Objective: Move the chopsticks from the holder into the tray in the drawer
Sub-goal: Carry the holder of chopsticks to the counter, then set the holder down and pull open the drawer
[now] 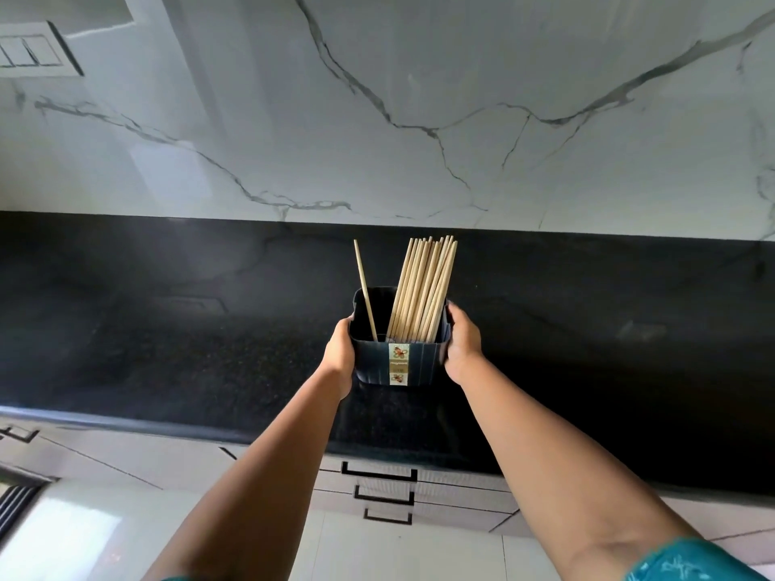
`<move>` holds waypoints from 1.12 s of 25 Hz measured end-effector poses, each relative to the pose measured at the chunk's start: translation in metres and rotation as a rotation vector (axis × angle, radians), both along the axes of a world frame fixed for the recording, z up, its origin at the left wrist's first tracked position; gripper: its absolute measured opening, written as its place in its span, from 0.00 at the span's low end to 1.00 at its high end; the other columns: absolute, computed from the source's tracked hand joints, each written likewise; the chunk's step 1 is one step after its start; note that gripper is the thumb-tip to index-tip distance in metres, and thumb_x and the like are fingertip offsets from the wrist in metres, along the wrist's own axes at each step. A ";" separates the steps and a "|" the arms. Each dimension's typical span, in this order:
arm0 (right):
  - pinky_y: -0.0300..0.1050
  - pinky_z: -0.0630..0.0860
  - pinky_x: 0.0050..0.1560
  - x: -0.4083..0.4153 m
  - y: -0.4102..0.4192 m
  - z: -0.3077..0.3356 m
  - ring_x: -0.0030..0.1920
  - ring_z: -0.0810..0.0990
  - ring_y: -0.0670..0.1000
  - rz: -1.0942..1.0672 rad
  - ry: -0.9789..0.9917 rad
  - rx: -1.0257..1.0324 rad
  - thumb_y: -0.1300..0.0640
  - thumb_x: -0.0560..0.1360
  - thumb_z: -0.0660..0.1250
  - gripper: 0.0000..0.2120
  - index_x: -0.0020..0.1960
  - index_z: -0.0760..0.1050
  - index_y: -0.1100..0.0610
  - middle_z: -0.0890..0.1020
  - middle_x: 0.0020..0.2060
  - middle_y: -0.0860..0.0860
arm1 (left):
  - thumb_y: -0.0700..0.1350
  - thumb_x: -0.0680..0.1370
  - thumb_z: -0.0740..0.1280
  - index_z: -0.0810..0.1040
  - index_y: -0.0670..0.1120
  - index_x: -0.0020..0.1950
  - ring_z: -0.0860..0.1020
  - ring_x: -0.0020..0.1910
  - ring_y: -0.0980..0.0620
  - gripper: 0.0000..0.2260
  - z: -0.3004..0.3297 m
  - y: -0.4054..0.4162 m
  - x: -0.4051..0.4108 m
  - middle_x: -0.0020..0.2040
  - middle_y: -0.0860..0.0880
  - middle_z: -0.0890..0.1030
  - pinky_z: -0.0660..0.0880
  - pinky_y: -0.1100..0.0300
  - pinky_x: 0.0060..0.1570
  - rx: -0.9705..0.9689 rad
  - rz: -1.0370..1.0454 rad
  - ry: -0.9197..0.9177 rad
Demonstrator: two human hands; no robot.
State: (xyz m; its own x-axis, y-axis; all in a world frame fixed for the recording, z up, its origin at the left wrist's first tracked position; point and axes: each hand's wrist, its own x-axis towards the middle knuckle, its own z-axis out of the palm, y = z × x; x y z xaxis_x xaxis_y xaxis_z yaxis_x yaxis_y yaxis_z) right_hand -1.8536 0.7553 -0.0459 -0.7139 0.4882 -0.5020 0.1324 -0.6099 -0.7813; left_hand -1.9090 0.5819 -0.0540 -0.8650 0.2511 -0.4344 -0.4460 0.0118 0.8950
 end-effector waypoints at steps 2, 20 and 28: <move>0.49 0.78 0.53 -0.007 0.001 -0.005 0.54 0.82 0.54 -0.004 0.010 -0.002 0.49 0.78 0.63 0.14 0.56 0.80 0.56 0.84 0.50 0.54 | 0.60 0.73 0.55 0.82 0.50 0.50 0.80 0.53 0.47 0.21 -0.004 0.001 -0.007 0.52 0.45 0.84 0.75 0.51 0.51 -0.007 -0.007 -0.009; 0.40 0.64 0.30 0.118 -0.104 -0.047 0.26 0.69 0.45 -0.097 -0.107 1.064 0.43 0.78 0.58 0.22 0.29 0.66 0.53 0.70 0.22 0.47 | 0.55 0.79 0.57 0.70 0.44 0.51 0.68 0.44 0.48 0.14 -0.058 -0.066 0.114 0.47 0.44 0.71 0.65 0.55 0.44 -0.651 -0.166 1.260; 0.48 0.70 0.66 0.165 -0.146 -0.145 0.68 0.70 0.57 0.839 -0.476 1.392 0.61 0.78 0.58 0.20 0.70 0.67 0.58 0.70 0.69 0.55 | 0.45 0.78 0.57 0.62 0.43 0.74 0.62 0.73 0.43 0.23 -0.143 -0.120 0.139 0.75 0.44 0.64 0.61 0.53 0.71 -0.997 -0.983 0.996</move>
